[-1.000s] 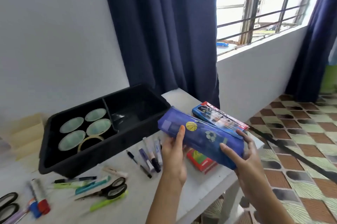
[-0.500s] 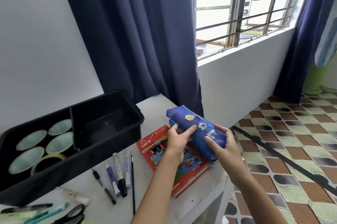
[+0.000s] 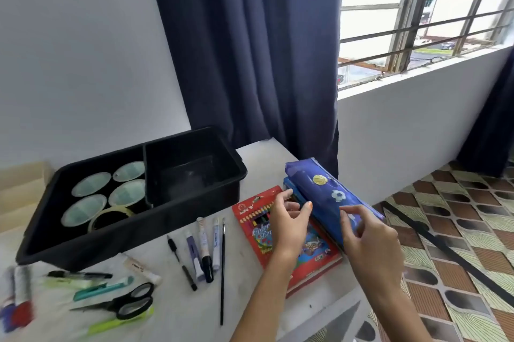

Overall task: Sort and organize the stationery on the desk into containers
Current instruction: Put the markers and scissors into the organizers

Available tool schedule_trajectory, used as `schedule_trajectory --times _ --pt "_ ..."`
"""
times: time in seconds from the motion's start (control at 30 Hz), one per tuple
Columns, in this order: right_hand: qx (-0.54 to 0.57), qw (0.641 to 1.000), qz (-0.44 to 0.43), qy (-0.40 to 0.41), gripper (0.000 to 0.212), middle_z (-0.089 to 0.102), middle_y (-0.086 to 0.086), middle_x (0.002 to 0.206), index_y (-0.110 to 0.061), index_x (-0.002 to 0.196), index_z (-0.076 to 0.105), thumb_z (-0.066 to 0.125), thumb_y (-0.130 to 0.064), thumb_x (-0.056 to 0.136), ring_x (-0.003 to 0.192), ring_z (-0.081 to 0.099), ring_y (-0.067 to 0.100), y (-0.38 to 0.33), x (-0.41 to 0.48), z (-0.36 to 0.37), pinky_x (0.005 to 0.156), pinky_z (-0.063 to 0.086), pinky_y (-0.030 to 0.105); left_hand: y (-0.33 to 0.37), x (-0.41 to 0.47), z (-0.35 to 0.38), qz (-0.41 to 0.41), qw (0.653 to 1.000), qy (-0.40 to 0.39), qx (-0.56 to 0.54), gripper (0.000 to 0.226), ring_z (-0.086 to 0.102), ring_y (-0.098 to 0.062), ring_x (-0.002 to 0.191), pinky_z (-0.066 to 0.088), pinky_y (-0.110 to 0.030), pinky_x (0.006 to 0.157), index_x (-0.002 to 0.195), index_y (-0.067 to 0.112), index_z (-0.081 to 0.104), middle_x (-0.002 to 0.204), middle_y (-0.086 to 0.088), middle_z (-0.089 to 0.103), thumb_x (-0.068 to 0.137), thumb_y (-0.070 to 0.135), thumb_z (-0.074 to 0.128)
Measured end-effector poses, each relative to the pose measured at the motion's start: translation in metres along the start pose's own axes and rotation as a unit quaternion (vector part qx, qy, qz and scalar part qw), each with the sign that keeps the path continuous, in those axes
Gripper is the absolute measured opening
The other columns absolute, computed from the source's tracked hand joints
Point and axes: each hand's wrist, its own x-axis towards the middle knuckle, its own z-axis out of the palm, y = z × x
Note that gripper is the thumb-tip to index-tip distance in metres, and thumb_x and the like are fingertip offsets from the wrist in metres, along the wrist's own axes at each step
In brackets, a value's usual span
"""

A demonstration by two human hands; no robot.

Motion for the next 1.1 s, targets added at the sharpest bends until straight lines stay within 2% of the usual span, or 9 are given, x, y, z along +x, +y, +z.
schedule_trajectory --times 0.03,0.1,0.23,0.37,0.5,0.63,0.87,1.0,1.1 --pt "0.035 0.999 -0.022 -0.009 0.008 0.049 -0.011 0.052 -0.021 0.092 0.067 0.063 -0.026 0.088 0.049 0.052 0.008 -0.005 -0.004 0.004 0.046 0.037 0.022 -0.001 -0.008 -0.006 0.004 1.000 0.010 -0.022 0.030 0.060 -0.001 0.076 0.049 -0.012 0.065 0.116 0.020 0.054 0.096 0.000 0.061 0.088 0.021 0.065" --pt "0.106 0.993 -0.044 -0.042 0.001 0.050 -0.012 0.052 -0.019 0.086 0.068 0.067 -0.019 0.085 0.051 0.055 0.007 -0.016 -0.013 0.016 0.046 0.036 0.011 -0.007 -0.025 -0.022 0.011 0.997 0.039 -0.061 0.015 0.062 -0.001 0.075 0.051 -0.013 0.067 0.102 0.022 0.061 0.089 0.001 0.065 0.089 0.016 0.063" --pt "0.167 0.973 -0.084 -0.136 0.007 0.061 -0.009 0.062 -0.018 0.079 0.070 0.071 -0.011 0.081 0.056 0.058 0.005 -0.038 -0.040 0.049 0.055 0.047 0.020 -0.027 -0.048 -0.057 0.009 0.988 0.130 -0.079 0.013 0.064 -0.006 0.081 0.051 -0.014 0.068 0.094 0.020 0.067 0.088 0.005 0.068 0.088 0.010 0.062" --pt "0.174 0.954 -0.125 -0.210 0.011 0.060 -0.011 0.064 -0.015 0.076 0.070 0.070 -0.005 0.078 0.060 0.056 0.003 -0.055 -0.068 0.077 0.056 0.040 0.009 -0.047 -0.062 -0.093 -0.008 0.970 0.225 -0.088 0.017 0.063 -0.006 0.073 0.050 -0.016 0.069 0.085 0.019 0.069 0.081 0.001 0.070 0.086 0.003 0.062" --pt "0.143 0.939 -0.146 -0.276 0.012 0.061 -0.004 0.077 -0.015 0.089 0.070 0.066 -0.005 0.082 0.065 0.054 0.007 -0.069 -0.090 0.109 0.061 0.039 0.009 -0.065 -0.075 -0.124 -0.030 0.948 0.308 -0.075 0.016 0.066 -0.009 0.076 0.053 -0.023 0.074 0.084 0.018 0.069 0.082 0.001 0.071 0.084 0.003 0.063" --pt "0.096 0.924 -0.151 -0.338 0.023 0.056 0.000 0.105 -0.019 0.111 0.061 0.061 -0.020 0.088 0.095 0.054 0.017 -0.090 -0.104 0.124 0.074 0.044 0.024 -0.078 -0.086 -0.142 -0.047 0.936 0.340 -0.082 0.016 0.066 -0.013 0.080 0.053 -0.023 0.074 0.084 0.016 0.069 0.083 0.000 0.070 0.085 0.002 0.063" --pt "0.062 0.929 -0.185 -0.316 0.035 0.054 0.003 0.110 -0.021 0.126 0.049 0.055 -0.030 0.092 0.097 0.057 0.022 -0.101 -0.118 0.135 0.067 0.041 0.026 -0.084 -0.096 -0.153 -0.057 0.930 0.353 -0.087 0.016 0.066 -0.017 0.079 0.052 -0.026 0.073 0.083 0.015 0.069 0.081 -0.003 0.070 0.084 0.000 0.062" --pt "0.148 0.943 -0.150 -0.257 0.021 0.056 0.001 0.092 -0.010 0.105 0.067 0.065 -0.011 0.084 0.077 0.056 0.017 -0.094 -0.118 0.132 0.066 0.040 0.022 -0.083 -0.099 -0.152 -0.053 0.933 0.347 -0.079 0.015 0.066 -0.016 0.080 0.053 -0.025 0.074 0.084 0.016 0.068 0.082 -0.001 0.070 0.085 0.002 0.063" --pt "0.249 0.946 -0.103 -0.179 0.017 0.057 -0.001 0.084 -0.009 0.094 0.070 0.072 -0.004 0.078 0.067 0.057 0.008 -0.091 -0.113 0.118 0.062 0.050 0.019 -0.081 -0.099 -0.150 -0.056 0.936 0.340 -0.074 0.015 0.065 -0.012 0.079 0.052 -0.020 0.070 0.086 0.017 0.068 0.084 0.001 0.069 0.086 0.004 0.062"
